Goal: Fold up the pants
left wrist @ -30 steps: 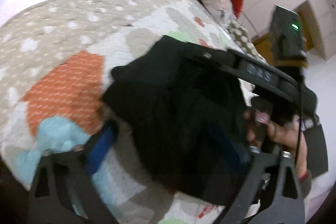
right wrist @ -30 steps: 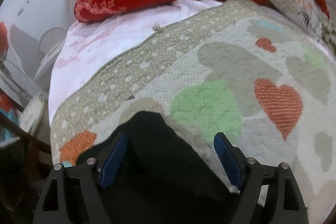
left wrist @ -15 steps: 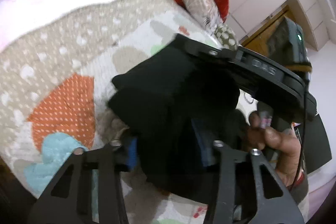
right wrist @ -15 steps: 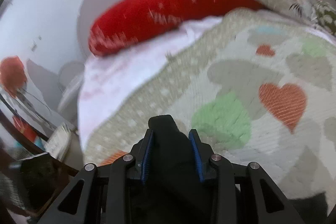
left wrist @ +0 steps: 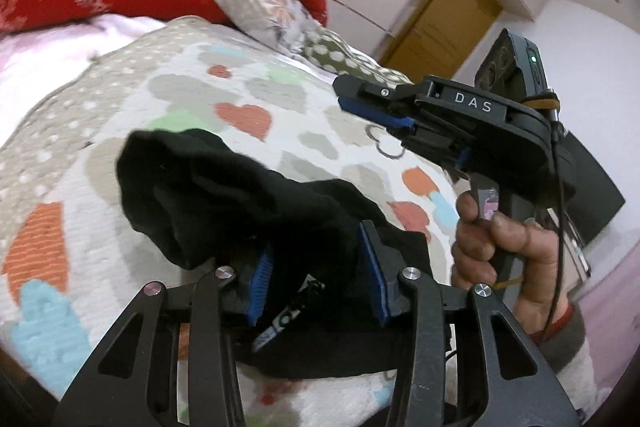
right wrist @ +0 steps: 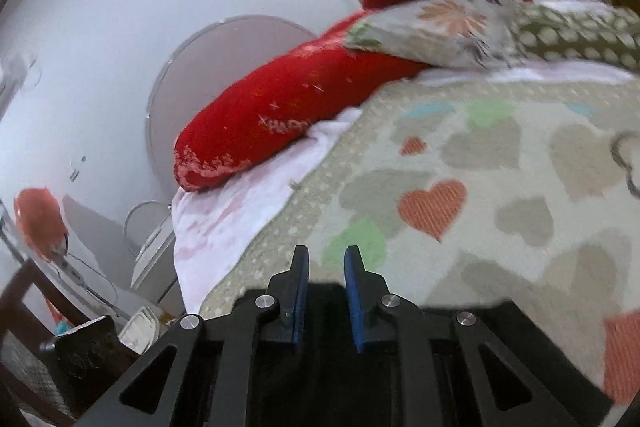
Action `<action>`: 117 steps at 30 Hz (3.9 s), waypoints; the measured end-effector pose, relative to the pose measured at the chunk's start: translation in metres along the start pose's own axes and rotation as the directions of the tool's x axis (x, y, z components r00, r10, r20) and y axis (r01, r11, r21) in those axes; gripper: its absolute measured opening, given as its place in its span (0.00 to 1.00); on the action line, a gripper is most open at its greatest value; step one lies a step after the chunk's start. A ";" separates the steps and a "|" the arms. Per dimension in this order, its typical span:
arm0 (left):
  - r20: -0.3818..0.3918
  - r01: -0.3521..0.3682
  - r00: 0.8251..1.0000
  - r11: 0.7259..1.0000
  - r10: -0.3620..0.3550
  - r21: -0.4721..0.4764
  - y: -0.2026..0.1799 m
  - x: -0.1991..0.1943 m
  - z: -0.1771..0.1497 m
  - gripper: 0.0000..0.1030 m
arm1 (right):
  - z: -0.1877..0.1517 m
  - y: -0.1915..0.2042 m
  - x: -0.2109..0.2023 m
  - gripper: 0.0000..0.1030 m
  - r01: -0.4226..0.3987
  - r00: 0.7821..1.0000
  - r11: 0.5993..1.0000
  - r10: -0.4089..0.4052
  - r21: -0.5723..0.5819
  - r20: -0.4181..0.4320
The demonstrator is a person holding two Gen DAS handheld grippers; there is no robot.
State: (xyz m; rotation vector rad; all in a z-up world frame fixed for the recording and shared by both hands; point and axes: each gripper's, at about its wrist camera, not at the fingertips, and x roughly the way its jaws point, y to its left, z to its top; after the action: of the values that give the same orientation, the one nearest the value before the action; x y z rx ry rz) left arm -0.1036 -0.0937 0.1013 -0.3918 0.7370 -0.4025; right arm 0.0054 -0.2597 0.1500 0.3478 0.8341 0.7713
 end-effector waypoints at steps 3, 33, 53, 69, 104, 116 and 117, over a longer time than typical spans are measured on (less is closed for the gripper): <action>-0.014 0.013 1.000 1.000 -0.013 -0.008 -0.001 0.008 -0.002 0.38 | -0.002 0.001 -0.001 0.48 0.061 0.997 0.998 -0.061 -0.008 -0.037; -0.009 -0.030 1.000 0.922 0.029 -0.386 0.117 0.010 -0.029 0.73 | -0.031 0.045 0.201 0.50 -0.038 0.901 0.960 -0.088 -0.279 -0.425; -0.187 0.189 0.973 0.937 -0.138 0.293 -0.064 0.065 -0.005 0.31 | -0.014 -0.017 -0.049 0.13 0.091 0.996 0.993 -0.092 -0.079 -0.007; -0.304 0.307 0.932 0.877 -0.198 0.369 -0.086 0.055 -0.026 0.68 | -0.105 -0.113 -0.124 0.66 0.093 0.989 0.931 -0.127 0.352 0.073; -0.262 0.070 0.965 0.958 0.005 0.278 -0.034 0.073 -0.043 0.70 | -0.144 -0.099 -0.111 0.39 0.383 0.922 0.894 -0.385 0.232 -0.039; -0.174 -0.037 0.979 0.938 0.103 0.345 -0.055 0.081 -0.006 0.70 | -0.113 -0.053 -0.135 0.47 0.401 0.908 0.912 -0.408 0.085 0.093; -0.172 -0.044 0.979 0.938 0.109 0.345 -0.056 0.086 -0.005 0.70 | -0.112 -0.054 -0.128 0.47 0.405 0.909 0.912 -0.410 0.071 0.082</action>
State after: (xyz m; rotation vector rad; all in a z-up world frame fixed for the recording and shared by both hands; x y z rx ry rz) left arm -0.0606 -0.1837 0.0761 0.0024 0.8469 -0.4880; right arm -0.1106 -0.3916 0.1170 0.2428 0.8032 0.3393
